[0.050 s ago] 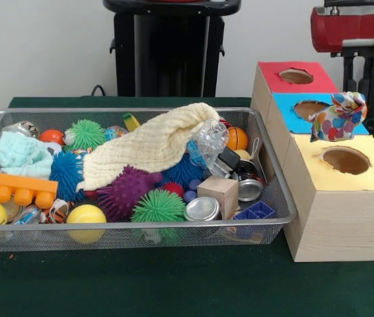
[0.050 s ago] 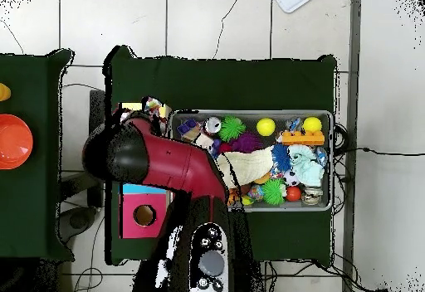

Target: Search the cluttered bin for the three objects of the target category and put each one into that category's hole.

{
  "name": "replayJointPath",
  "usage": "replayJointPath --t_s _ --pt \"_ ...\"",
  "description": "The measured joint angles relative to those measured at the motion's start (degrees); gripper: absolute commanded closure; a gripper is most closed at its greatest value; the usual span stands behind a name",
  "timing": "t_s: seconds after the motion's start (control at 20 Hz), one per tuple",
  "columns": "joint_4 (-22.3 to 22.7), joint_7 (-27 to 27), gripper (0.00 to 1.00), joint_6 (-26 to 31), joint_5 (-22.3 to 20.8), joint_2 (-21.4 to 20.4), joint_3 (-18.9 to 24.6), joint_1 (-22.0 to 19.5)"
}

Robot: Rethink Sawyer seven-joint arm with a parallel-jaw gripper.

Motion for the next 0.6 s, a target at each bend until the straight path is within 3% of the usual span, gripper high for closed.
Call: replayJointPath --t_s 0.6 --pt "2.2 0.0 1.00 -7.1 0.0 0.1 4.2 -2.9"
